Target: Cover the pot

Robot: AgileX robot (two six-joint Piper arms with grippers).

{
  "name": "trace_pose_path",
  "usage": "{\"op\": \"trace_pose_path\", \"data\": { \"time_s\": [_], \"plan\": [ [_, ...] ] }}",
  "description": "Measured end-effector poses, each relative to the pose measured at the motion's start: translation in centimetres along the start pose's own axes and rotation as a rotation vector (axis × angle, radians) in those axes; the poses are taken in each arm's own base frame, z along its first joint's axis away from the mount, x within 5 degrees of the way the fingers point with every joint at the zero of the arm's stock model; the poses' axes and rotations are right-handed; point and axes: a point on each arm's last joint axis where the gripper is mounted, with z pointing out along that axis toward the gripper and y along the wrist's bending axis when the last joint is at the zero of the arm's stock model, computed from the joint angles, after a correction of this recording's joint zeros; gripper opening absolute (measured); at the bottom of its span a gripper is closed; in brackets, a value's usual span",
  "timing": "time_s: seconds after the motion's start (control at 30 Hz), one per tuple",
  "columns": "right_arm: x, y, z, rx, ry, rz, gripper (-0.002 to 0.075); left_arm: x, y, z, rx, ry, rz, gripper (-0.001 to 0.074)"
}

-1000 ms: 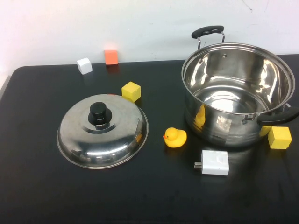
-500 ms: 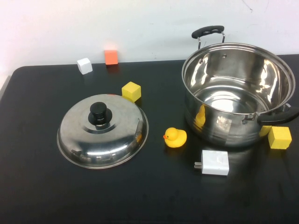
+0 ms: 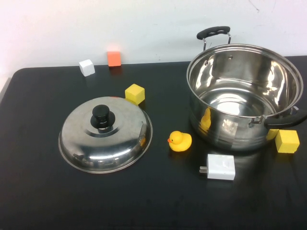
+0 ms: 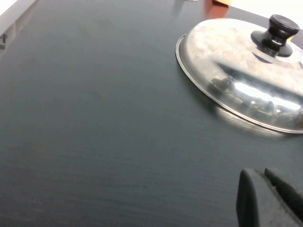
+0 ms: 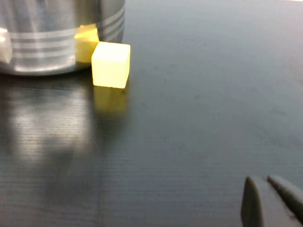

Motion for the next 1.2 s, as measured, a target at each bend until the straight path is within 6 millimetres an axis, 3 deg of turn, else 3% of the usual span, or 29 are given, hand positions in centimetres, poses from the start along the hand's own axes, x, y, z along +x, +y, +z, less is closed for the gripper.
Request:
{"op": "trace_pose_path", "data": {
  "time_s": [0.83, 1.03, 1.2],
  "plan": [
    [0.0, 0.0, 0.0, 0.000, 0.000, -0.010, -0.0002, -0.3, 0.0, 0.1, -0.001, -0.049, 0.062, -0.0002],
    [0.0, 0.0, 0.0, 0.000, 0.000, -0.010, -0.0002, -3.6, -1.2, -0.8, 0.119, -0.437, 0.110, -0.0002],
    [0.0, 0.0, 0.0, 0.000, 0.000, -0.010, -0.0002, -6.3, -2.5, -3.2, 0.246, -0.853, 0.185, -0.0002]
  ]
}}
